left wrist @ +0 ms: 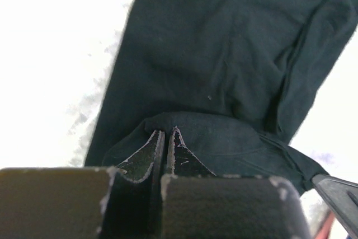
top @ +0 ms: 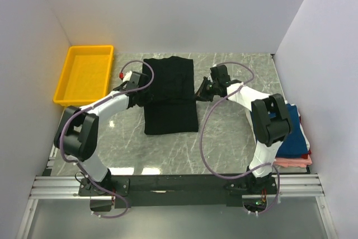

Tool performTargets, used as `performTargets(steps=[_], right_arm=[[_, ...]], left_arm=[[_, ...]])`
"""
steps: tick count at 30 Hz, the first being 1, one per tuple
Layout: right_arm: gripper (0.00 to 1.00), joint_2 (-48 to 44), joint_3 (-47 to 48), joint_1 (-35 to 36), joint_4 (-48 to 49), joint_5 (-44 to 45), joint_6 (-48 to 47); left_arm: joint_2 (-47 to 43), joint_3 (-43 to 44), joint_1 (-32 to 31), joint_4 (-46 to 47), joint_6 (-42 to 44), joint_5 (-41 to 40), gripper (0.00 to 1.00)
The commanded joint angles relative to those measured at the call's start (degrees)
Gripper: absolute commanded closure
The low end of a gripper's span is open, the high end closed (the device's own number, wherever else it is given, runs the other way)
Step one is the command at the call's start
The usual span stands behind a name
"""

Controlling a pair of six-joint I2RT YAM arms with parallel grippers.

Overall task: Fold and stack the t-shirts
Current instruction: Fold the tshirt

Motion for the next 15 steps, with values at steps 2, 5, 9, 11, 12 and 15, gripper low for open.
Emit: performTargets(steps=[2, 5, 9, 11, 12, 15], right_arm=[[1.0, 4.13, 5.13, -1.43, 1.56, -3.57, -1.18], [0.93, 6.86, 8.04, -2.04, 0.59, -4.11, -1.97], [0.66, 8.02, 10.33, -2.83, -1.26, -4.02, -2.59], [0.5, 6.36, 9.72, -2.92, -1.52, -2.88, -2.76], [0.47, 5.56, 9.02, -3.01, -2.04, -1.31, -3.2], [0.41, 2.14, 7.18, -2.83, -3.1, 1.07, -4.17]], left_arm=[[2.18, 3.87, 2.12, 0.23, 1.83, 0.57, 0.99], [3.58, 4.22, 3.0, 1.28, 2.71, 1.8, 0.98], [4.64, 5.54, 4.32, 3.92, 6.04, 4.17, 0.45], [4.12, 5.98, 5.2, 4.98, 7.98, 5.66, 0.33], [3.25, 6.24, 5.55, 4.63, 8.25, 5.84, 0.31], [0.0, 5.46, 5.91, 4.1, 8.34, 5.93, 0.31]])
